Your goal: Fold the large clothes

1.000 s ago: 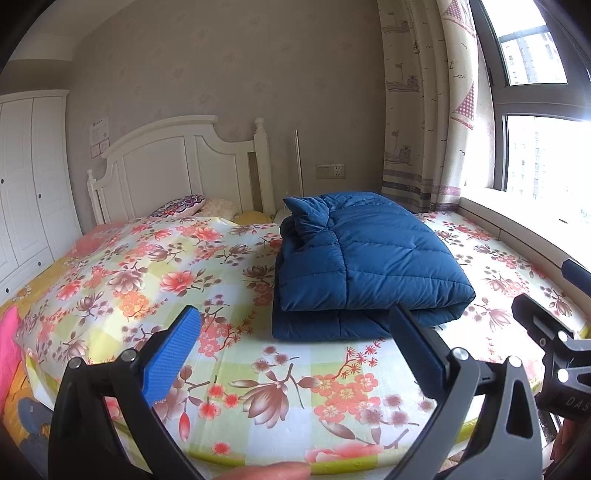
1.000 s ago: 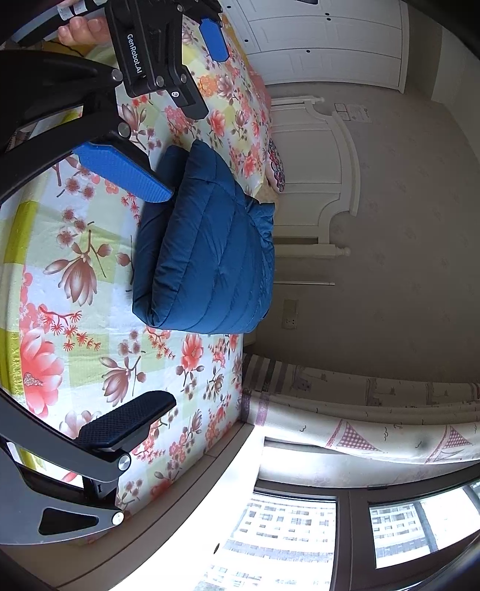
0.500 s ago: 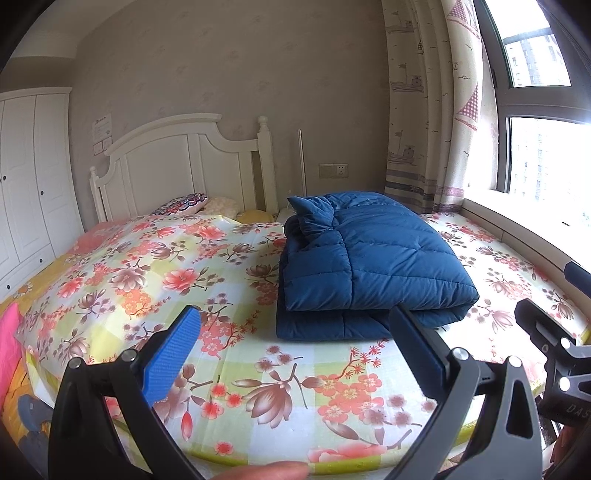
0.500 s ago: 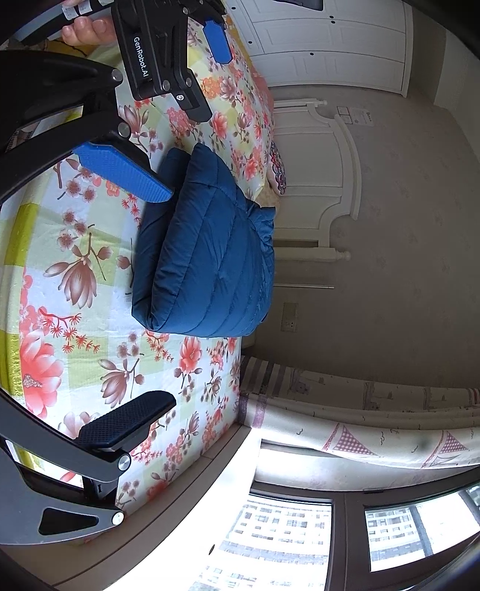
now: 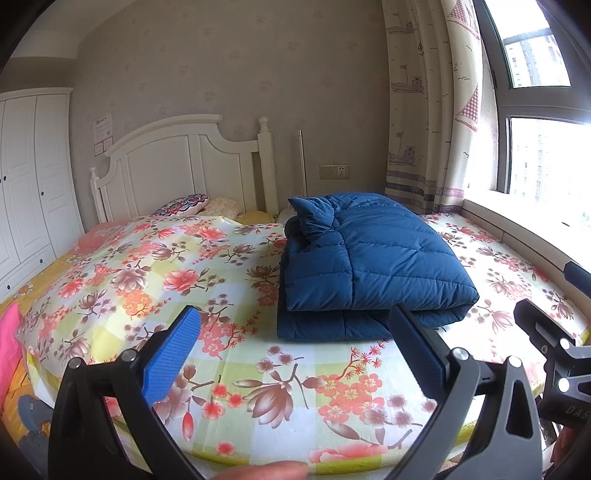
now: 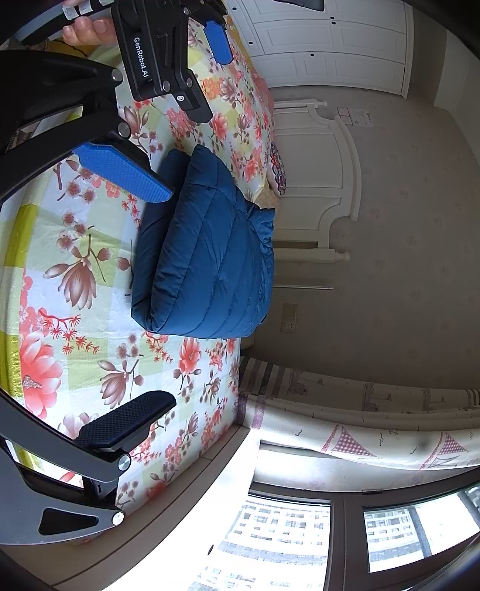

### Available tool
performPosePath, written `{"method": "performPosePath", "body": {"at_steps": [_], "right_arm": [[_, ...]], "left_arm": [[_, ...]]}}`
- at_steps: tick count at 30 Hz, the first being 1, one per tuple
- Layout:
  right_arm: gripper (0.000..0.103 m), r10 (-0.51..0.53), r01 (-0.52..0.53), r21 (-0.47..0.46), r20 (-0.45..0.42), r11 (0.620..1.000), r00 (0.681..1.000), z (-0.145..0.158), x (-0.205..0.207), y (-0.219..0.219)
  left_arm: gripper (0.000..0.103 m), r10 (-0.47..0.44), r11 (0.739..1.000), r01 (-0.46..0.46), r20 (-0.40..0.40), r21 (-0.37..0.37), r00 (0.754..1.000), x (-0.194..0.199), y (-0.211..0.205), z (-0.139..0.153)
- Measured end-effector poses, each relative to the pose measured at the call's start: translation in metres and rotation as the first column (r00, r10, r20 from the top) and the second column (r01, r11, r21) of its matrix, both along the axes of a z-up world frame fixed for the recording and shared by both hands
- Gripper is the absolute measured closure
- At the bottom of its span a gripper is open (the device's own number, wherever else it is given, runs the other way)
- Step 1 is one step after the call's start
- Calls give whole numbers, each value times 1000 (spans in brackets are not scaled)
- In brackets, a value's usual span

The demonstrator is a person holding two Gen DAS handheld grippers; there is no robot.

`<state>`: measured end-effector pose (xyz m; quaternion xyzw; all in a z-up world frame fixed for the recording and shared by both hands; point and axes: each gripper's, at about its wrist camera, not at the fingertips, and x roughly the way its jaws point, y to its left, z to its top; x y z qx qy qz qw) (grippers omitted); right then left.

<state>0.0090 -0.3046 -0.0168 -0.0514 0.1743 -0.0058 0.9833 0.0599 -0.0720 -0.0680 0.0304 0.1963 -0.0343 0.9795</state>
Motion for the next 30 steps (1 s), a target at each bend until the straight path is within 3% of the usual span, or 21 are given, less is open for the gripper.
{"method": "performPosePath", "body": {"at_steps": [30], "right_arm": [[5,2,-2,3,-13,1000,1000,-5,1,-2]], "left_arm": [[2,3,1000,-3,0,0,1000,-1,0,-1]]}}
